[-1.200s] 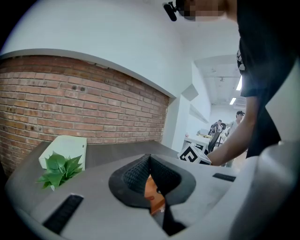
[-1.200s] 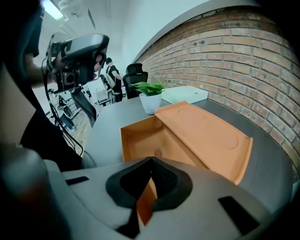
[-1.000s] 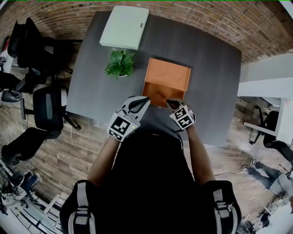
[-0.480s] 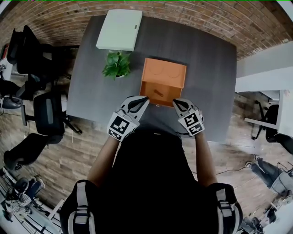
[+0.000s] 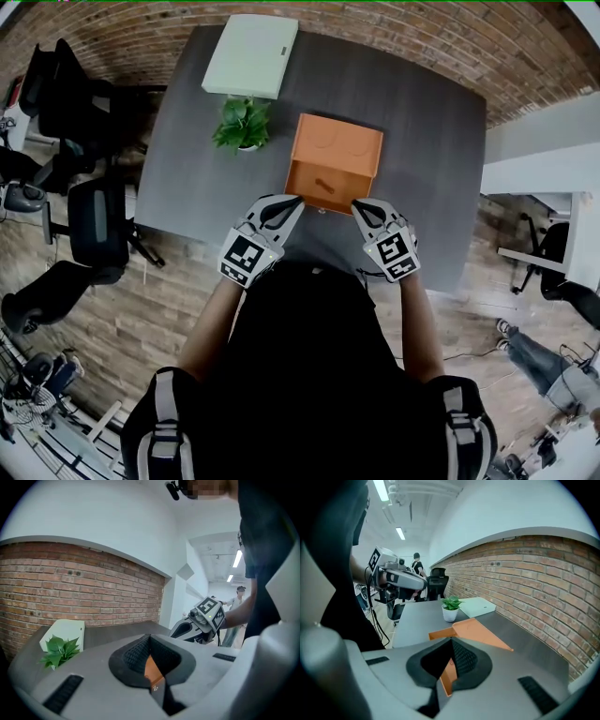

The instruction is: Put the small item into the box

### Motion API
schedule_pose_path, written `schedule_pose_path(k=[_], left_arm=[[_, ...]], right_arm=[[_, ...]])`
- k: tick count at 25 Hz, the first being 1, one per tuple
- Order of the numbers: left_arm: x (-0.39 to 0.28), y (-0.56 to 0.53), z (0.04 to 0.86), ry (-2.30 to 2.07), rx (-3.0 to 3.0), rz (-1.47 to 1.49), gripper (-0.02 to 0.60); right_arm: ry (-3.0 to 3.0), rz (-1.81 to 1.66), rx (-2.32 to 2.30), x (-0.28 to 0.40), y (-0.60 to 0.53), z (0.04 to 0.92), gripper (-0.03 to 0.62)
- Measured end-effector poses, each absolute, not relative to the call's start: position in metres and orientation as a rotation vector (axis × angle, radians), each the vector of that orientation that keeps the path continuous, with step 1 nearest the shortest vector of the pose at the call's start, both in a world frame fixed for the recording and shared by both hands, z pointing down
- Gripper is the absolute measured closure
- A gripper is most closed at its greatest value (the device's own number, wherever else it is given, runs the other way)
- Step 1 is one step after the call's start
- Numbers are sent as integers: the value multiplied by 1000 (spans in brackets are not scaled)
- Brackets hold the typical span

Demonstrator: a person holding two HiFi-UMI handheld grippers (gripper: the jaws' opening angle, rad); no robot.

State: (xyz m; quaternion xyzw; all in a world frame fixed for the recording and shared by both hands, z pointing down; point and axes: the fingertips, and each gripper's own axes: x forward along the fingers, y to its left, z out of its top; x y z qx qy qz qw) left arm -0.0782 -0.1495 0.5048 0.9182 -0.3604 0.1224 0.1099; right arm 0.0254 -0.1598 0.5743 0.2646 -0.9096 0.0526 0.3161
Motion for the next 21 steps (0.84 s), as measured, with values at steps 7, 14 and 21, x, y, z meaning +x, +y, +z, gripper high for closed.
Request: schedule_pose_path(k=[7, 14, 21], left_arm=[[-80, -142, 502, -1088, 2687, 362, 558], [-74, -140, 501, -1094, 2693, 368, 558], [-62, -138, 500, -1092, 2696, 366, 558]], right_arm=[[-2416, 104, 684, 20, -157, 566, 569], [-2434, 42, 677, 16, -154, 552, 569], [-2443, 20, 657, 19, -148, 546, 569]])
